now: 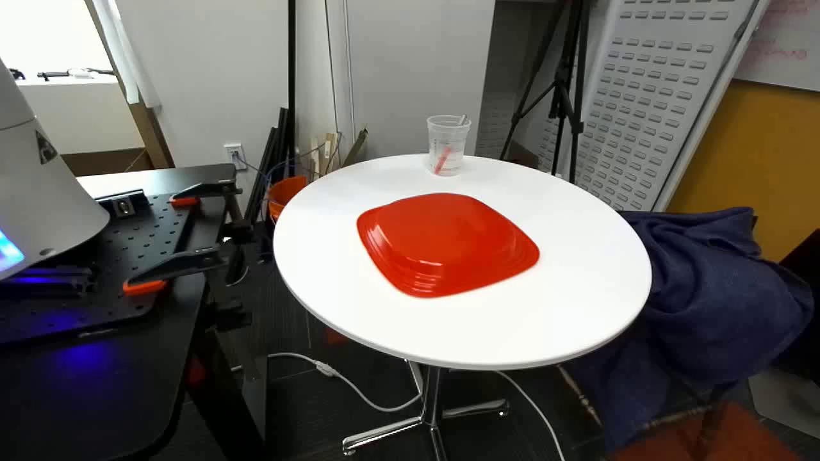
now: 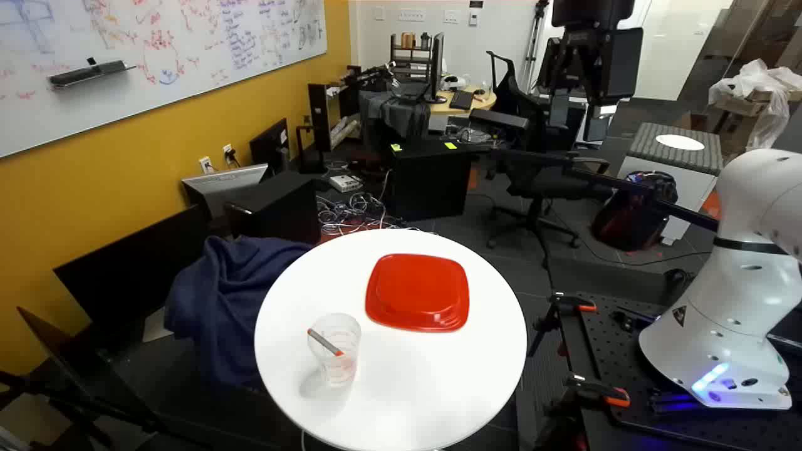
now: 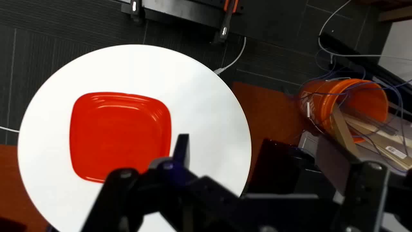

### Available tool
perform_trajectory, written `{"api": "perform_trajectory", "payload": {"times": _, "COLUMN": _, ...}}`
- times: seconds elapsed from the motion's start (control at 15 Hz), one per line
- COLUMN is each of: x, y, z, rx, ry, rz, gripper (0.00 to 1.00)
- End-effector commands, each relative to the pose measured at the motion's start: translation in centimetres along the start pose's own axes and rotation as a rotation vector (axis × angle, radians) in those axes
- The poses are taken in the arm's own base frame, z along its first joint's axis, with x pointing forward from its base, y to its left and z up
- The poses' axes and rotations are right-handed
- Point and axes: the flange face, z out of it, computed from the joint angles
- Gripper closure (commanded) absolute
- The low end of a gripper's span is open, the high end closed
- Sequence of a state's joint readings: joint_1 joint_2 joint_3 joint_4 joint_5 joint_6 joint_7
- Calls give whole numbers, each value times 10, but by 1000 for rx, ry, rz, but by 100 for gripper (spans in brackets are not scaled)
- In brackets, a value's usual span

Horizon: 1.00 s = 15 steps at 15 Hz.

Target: Remove the pen from the cup and put it on the table

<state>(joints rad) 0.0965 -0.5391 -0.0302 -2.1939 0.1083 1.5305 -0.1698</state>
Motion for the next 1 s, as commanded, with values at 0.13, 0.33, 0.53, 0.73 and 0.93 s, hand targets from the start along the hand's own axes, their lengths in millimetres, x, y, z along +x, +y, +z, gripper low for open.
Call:
{"api": "perform_trajectory", "payload": {"times": 0.13, "x": 0, "y": 0, "z": 0, "rx": 0, "ry": -1, "rz": 0, "gripper": 0}}
{"api": "perform_trajectory", "payload": {"times": 0.33, "x": 0, "y": 0, "z": 0, "rx": 0, "ry": -1, "rz": 0, "gripper": 0}}
{"api": "perform_trajectory", "payload": {"times": 0.53, "x": 3, "y": -1, "z": 0, "rx": -24, "ry": 26, "rz": -11, "gripper": 0}}
{"api": "perform_trajectory", "payload": {"times": 0.73, "x": 18, "y": 1, "z": 4, "rx": -67, "ry": 84, "rz": -31, "gripper": 0}}
{"api": "perform_trajectory", "payload": {"times": 0.93, "x": 36, "y": 5, "z": 14, "rx": -88, "ry": 155, "rz": -50, "gripper": 0}}
